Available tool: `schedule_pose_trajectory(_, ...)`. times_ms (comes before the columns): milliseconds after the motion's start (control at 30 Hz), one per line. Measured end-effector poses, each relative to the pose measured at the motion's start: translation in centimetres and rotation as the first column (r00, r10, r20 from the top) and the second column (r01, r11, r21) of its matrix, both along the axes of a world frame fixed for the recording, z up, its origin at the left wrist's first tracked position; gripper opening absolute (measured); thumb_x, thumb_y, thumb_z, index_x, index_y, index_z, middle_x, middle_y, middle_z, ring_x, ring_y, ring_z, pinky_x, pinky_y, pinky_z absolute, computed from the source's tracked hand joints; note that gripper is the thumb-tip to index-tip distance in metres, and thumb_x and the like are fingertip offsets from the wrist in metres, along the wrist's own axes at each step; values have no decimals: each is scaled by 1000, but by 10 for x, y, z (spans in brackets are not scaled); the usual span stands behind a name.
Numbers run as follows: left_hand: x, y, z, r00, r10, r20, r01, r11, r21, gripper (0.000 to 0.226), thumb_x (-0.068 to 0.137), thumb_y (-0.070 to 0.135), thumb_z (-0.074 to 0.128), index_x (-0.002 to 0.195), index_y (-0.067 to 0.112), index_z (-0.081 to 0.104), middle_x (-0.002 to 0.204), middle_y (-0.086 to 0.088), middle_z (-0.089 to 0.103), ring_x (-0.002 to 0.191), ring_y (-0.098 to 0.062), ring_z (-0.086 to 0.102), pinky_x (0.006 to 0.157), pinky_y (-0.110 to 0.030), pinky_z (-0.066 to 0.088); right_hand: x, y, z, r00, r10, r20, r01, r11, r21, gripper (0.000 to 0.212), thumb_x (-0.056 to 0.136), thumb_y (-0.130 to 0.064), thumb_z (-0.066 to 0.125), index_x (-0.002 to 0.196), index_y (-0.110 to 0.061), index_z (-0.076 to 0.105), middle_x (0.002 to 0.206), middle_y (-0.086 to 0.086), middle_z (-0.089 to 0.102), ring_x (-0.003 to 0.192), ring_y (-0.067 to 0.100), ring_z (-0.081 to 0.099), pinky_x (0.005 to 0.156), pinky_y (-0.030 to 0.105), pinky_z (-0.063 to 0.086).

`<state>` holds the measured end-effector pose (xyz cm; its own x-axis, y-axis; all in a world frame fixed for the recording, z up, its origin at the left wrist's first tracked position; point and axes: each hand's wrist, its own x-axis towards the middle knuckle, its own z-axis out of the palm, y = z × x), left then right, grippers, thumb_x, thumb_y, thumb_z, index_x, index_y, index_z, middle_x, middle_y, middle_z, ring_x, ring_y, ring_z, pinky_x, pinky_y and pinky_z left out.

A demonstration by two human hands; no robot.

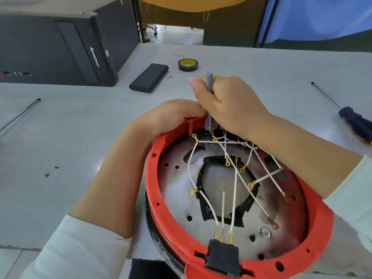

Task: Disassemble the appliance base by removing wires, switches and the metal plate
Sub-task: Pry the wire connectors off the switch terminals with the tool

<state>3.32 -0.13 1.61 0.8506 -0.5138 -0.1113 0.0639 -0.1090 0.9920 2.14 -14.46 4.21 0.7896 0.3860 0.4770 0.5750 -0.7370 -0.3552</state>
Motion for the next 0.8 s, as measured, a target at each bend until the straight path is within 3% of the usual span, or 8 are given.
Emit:
schedule_pose_trajectory(100,0,0,-1,995,-66,-78,58,994,-92,34,89,13,47,116,1,62,116,-14,66,107,-20,65,85,-23,52,0,-4,10,999,21,-48,-6,960,280,49,101,-36,36,63,-8,47,49,-7,44,49,10,47,56,32,41)
schedule_pose_trajectory(167,0,0,0,993,-89,-73,82,993,-84,33,93,12,44,120,4,61,119,-12,66,110,-21,63,86,-23,51,2,-10,18,993,18,-115,28,924,381,49,101,-36,37,59,-12,48,43,-11,46,45,4,49,50,18,39)
schedule_pose_trajectory(233,-1,1,1,988,-109,-105,99,990,-99,33,97,12,40,122,5,60,119,-13,66,111,-25,63,91,-28,51,1,-18,23,982,21,-187,49,932,360,49,101,-38,37,58,-17,48,39,-14,47,40,2,49,45,9,34)
schedule_pose_trajectory(333,-2,1,0,987,-121,-106,111,989,-94,37,98,11,38,129,1,54,126,-17,61,117,-28,58,103,-36,44,-8,-30,21,974,2,-227,71,948,311,48,101,-39,36,60,-17,50,38,-9,48,35,4,47,43,9,34)
schedule_pose_trajectory(500,-1,1,1,991,-105,-80,101,993,-61,34,97,11,40,124,5,59,121,-11,65,112,-22,62,96,-27,48,-26,-44,16,945,131,-299,5,910,414,36,96,-40,45,80,-10,57,53,2,57,32,11,44,38,16,36)
schedule_pose_trajectory(667,-3,3,4,997,-77,14,77,997,-13,29,97,10,42,97,19,69,90,11,74,87,0,68,67,-7,48,-49,-50,24,903,225,-366,-121,951,285,30,88,-55,45,102,-35,64,78,-11,71,37,16,57,46,14,43)
schedule_pose_trajectory(800,-3,2,2,991,-134,-28,132,989,-65,30,97,10,39,111,11,65,107,-1,72,99,-11,67,75,-14,51,-63,-49,28,907,63,-416,-69,998,0,24,84,-59,47,81,-39,61,72,-20,68,38,5,55,50,24,45)
